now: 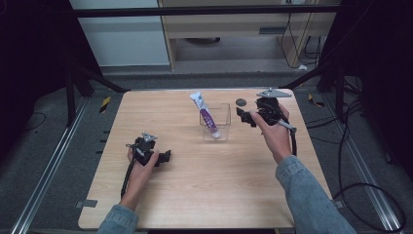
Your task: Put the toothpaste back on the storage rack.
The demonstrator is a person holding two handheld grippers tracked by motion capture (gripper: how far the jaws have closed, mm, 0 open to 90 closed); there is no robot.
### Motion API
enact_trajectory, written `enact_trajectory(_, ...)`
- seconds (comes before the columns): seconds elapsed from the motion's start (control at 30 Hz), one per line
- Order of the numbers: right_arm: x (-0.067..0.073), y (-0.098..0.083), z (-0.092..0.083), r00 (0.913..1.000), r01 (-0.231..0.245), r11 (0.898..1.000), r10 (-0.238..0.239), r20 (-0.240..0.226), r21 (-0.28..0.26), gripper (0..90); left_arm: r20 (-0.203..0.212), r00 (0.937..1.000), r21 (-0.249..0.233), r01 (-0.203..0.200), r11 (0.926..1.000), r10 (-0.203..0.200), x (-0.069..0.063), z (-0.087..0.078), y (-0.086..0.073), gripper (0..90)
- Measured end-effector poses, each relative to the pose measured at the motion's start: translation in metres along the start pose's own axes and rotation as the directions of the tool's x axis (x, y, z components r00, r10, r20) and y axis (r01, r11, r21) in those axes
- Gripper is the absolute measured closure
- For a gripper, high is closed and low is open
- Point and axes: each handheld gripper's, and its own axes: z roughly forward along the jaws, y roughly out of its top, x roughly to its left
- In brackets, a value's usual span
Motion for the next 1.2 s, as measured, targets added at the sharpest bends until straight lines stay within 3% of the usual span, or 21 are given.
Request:
enact_trajectory(0.23, -0.015, -0.018, -0.016, 0.9976, -0.045, 0.999, 0.046, 0.052, -0.006, 11.3, 0.001, 1.0000, 0.000, -0.002, 1.0000, 0.002, 0.000, -0.002, -0.002, 0.0)
enact_trajectory(0.53, -0.030, -0.040, -0.030, 0.9926, -0.044, 0.998, 0.039, 0.115, 0.034, 11.8, 0.007, 1.0000, -0.002, -0.003, 1.0000, 0.003, 0.001, -0.006, -0.006, 0.0)
enact_trajectory(0.7, -0.033, -0.055, -0.037, 0.9918, -0.039, 0.998, 0.034, 0.123, 0.044, 11.1, 0.007, 1.0000, -0.001, -0.003, 1.0000, 0.003, 0.001, -0.006, -0.006, 0.0)
enact_trajectory(0.87, -0.039, -0.071, -0.036, 0.9897, -0.042, 0.997, 0.032, 0.139, 0.072, 11.9, 0.007, 1.0000, -0.002, -0.003, 1.0000, 0.003, 0.001, -0.006, -0.006, 0.0)
enact_trajectory(1.03, -0.049, -0.092, -0.033, 0.9837, -0.080, 0.991, 0.060, 0.169, 0.110, 12.2, 0.008, 1.0000, 0.001, -0.004, 1.0000, 0.004, 0.001, -0.006, -0.006, 0.0)
enact_trajectory(1.2, -0.052, -0.106, -0.029, 0.9821, -0.076, 0.984, 0.047, 0.182, 0.158, 11.3, 0.009, 0.9999, -0.002, -0.005, 1.0000, 0.005, 0.001, -0.006, -0.006, 0.0)
